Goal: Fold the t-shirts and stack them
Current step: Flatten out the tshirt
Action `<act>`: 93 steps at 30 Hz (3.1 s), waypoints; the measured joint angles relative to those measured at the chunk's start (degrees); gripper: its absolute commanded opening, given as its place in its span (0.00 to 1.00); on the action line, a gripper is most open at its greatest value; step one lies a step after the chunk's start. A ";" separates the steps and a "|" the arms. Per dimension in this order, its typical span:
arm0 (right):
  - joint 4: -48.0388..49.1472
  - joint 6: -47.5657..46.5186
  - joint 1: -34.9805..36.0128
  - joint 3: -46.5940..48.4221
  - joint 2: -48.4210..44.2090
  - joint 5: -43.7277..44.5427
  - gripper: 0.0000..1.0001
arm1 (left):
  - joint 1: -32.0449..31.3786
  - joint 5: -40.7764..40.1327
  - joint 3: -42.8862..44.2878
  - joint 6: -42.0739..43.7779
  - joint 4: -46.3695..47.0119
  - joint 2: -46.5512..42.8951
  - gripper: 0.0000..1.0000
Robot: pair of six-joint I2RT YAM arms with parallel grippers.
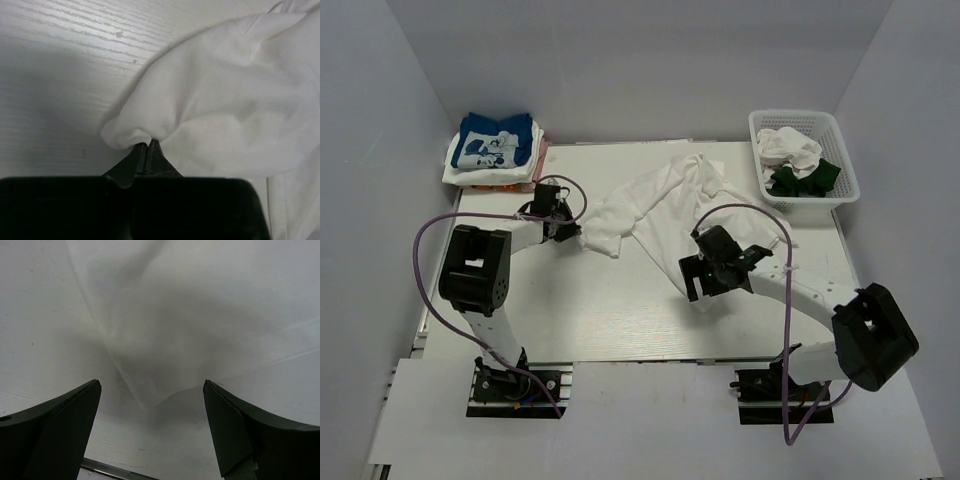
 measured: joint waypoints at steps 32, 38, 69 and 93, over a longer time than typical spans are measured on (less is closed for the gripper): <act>-10.67 -8.48 4.87 48.04 -22.16 18.23 0.00 | -0.81 -12.63 32.61 -4.66 -21.27 -46.31 0.00; -14.36 -16.48 4.83 64.59 -21.94 6.73 0.00 | -0.35 -13.84 43.43 -2.95 -26.27 -48.87 0.00; 18.49 -29.75 1.20 32.59 -9.22 28.28 0.00 | 0.50 -9.75 40.59 4.07 -11.98 -28.81 0.00; 15.41 -16.50 -16.83 32.92 24.70 6.47 0.90 | -0.44 -9.99 30.67 9.35 -8.52 6.43 1.00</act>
